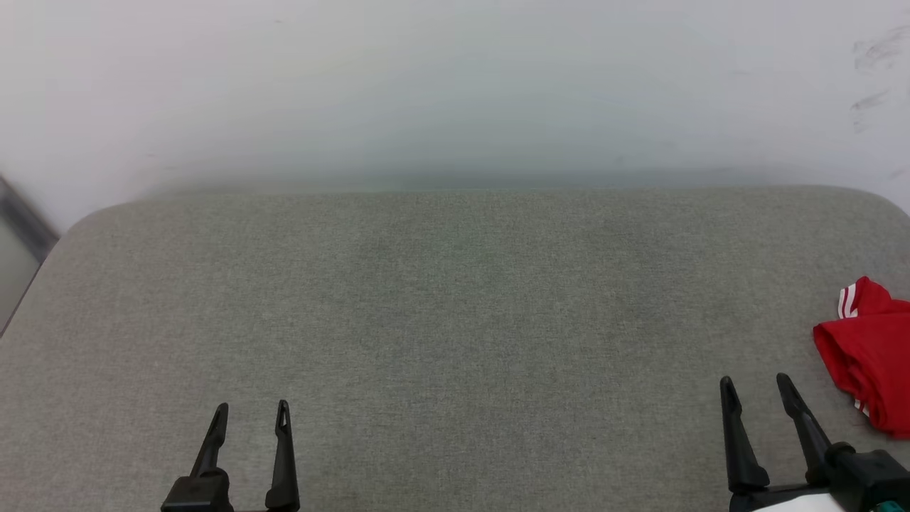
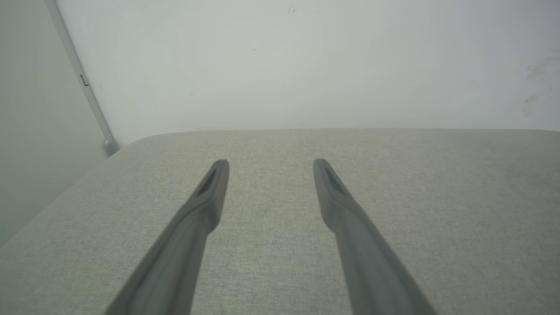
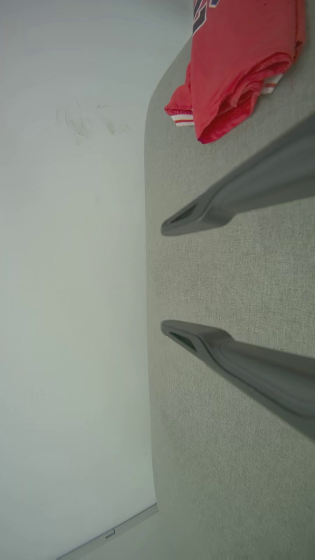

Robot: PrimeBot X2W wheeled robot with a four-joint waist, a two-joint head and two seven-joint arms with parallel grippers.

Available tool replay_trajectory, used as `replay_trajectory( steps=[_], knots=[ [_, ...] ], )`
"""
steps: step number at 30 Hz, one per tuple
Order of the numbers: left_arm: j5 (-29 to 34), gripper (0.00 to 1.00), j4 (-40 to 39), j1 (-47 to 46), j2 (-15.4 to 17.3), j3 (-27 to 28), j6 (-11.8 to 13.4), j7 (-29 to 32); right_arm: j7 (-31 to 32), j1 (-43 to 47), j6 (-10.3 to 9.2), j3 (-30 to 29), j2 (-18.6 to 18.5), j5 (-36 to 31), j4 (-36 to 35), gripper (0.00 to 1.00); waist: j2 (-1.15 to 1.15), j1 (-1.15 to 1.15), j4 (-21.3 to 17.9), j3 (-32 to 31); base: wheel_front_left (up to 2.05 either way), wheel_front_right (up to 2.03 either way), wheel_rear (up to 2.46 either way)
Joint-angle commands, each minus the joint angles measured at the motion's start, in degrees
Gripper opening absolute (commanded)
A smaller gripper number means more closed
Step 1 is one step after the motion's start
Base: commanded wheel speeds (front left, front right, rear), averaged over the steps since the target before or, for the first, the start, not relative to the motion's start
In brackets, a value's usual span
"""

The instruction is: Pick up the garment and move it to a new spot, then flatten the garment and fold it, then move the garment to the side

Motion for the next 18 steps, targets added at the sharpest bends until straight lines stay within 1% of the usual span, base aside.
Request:
replay_trajectory(
  steps=[1,10,11,15,16,18],
  knots=[
    [-0.3,1.0,0.1,0.4,0.0,0.4,-0.5,-0.1,-0.1,1.0,-0.02,0.3,0.4,0.3,0.3,1.0,0.0,0.01,0.1,-0.1,0.0,0.0,0.0],
    [-0.3,1.0,0.7,0.2,-0.2,1.3,-1.3,-0.1,-0.1,1.0,-0.02,0.8,0.5,0.5,0.5,1.0,0.0,0.01,0.5,-0.1,0.0,0.0,0.0],
    [-0.3,0.0,0.7,0.0,-0.2,1.2,-1.4,0.0,0.0,0.8,0.0,0.8,0.2,0.5,0.6,0.0,0.0,0.01,0.5,-0.1,0.0,0.0,0.0],
    [-0.6,0.0,3.0,0.6,-0.4,1.1,-1.4,0.3,0.1,0.9,0.0,1.0,0.2,0.8,2.7,0.0,0.0,0.01,0.5,-0.1,0.0,0.0,0.0],
    [-3.1,0.0,3.5,0.0,-0.4,1.4,-1.7,1.0,0.5,0.6,0.0,1.0,0.1,3.3,2.7,0.0,0.0,0.01,0.5,-0.1,0.0,0.0,0.0],
    [-5.6,0.0,3.8,-0.5,-0.4,1.7,-1.9,1.6,1.0,0.2,0.0,1.0,0.0,5.8,3.0,0.0,0.0,0.01,0.4,-0.1,0.0,0.0,0.0]
  ],
)
